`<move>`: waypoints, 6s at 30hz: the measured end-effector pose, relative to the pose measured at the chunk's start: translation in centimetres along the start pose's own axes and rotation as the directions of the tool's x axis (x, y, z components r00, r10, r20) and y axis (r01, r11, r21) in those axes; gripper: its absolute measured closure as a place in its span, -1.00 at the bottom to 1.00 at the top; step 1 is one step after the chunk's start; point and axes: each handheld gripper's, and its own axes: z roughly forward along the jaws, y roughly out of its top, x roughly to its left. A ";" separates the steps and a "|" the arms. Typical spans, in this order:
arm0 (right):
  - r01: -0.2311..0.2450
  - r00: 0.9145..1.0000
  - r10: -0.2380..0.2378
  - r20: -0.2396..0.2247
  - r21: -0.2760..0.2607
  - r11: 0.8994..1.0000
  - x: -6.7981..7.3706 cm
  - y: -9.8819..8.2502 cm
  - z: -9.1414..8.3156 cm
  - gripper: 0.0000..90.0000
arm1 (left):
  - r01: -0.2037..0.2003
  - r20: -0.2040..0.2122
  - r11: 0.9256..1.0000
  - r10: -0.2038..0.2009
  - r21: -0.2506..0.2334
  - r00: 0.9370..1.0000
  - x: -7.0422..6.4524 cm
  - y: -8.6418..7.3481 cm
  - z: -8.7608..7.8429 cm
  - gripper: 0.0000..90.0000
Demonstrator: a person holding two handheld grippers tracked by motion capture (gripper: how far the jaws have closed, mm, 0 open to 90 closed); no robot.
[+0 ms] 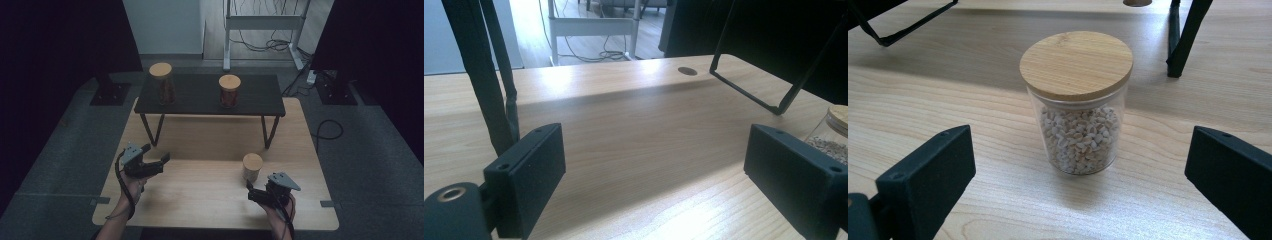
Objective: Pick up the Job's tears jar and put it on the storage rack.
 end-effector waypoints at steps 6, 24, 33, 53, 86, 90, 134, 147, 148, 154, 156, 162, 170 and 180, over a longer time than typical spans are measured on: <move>0.004 1.000 -0.004 -0.004 0.003 1.000 0.0 0.1 0.2 -1.00 | -0.001 0.001 1.000 0.001 0.003 1.000 0.0 0.0 0.1 -0.80; 0.040 0.999 -0.039 -0.028 0.026 0.999 0.3 0.8 2.3 -1.00 | 0.015 -0.027 1.000 -0.015 -0.012 1.000 0.5 0.1 -0.4 -0.80; 0.036 0.999 -0.036 -0.004 0.032 0.999 0.4 1.3 3.7 -1.00 | 0.016 -0.031 1.000 -0.016 -0.016 0.999 0.5 0.1 -0.5 -0.80; 0.048 0.998 -0.050 0.037 0.053 0.997 0.8 2.6 5.7 -1.00 | 0.020 -0.034 1.000 -0.020 -0.011 0.999 0.6 0.0 -0.5 -0.80; 0.069 0.995 -0.077 0.068 0.115 0.991 1.4 3.5 8.2 -0.73 | 0.025 -0.042 1.000 -0.025 0.002 0.999 0.8 -0.1 -0.1 -0.80; 0.070 0.995 -0.079 0.069 0.114 0.991 1.4 3.4 8.2 -0.66 | 0.024 -0.043 1.000 -0.024 0.003 0.999 0.7 -0.1 -0.1 -0.80; 0.088 0.993 -0.092 0.077 0.056 0.995 1.6 2.5 7.8 -0.44 | 0.021 -0.043 1.000 -0.021 -0.001 0.999 0.7 -0.1 -0.2 -0.80; 0.106 0.991 -0.108 0.073 0.043 0.993 1.8 2.5 7.2 -0.44 | 0.019 -0.043 1.000 -0.020 -0.007 0.999 0.6 0.0 -0.4 -0.80; 0.106 0.991 -0.109 0.074 0.043 0.993 1.8 2.5 7.2 -0.44 | 0.019 -0.043 1.000 -0.020 -0.007 0.999 0.6 0.0 -0.4 -0.80; 0.110 0.991 -0.112 0.071 0.038 0.993 1.8 2.5 7.0 -0.44 | 0.020 -0.044 1.000 -0.020 -0.010 0.999 0.6 0.0 -0.5 -0.80; 0.110 0.991 -0.113 0.071 0.034 0.993 1.8 2.5 6.9 -0.44 | 0.019 -0.044 1.000 -0.019 -0.010 0.999 0.6 0.0 -0.5 -0.80; 0.115 0.991 -0.116 0.073 0.025 0.993 1.8 2.5 6.6 -0.44 | 0.019 -0.043 1.000 -0.019 -0.009 0.999 0.6 0.0 -0.4 -0.80; 0.121 0.989 -0.123 0.080 0.023 0.992 1.9 2.5 6.3 -0.44 | 0.018 -0.044 1.000 -0.019 -0.009 0.999 0.6 0.0 -0.4 -0.80; 0.124 0.989 -0.124 0.078 0.015 0.992 2.0 2.6 5.9 -0.44 | 0.013 -0.038 1.000 -0.013 -0.003 0.999 0.4 0.0 -0.3 -0.80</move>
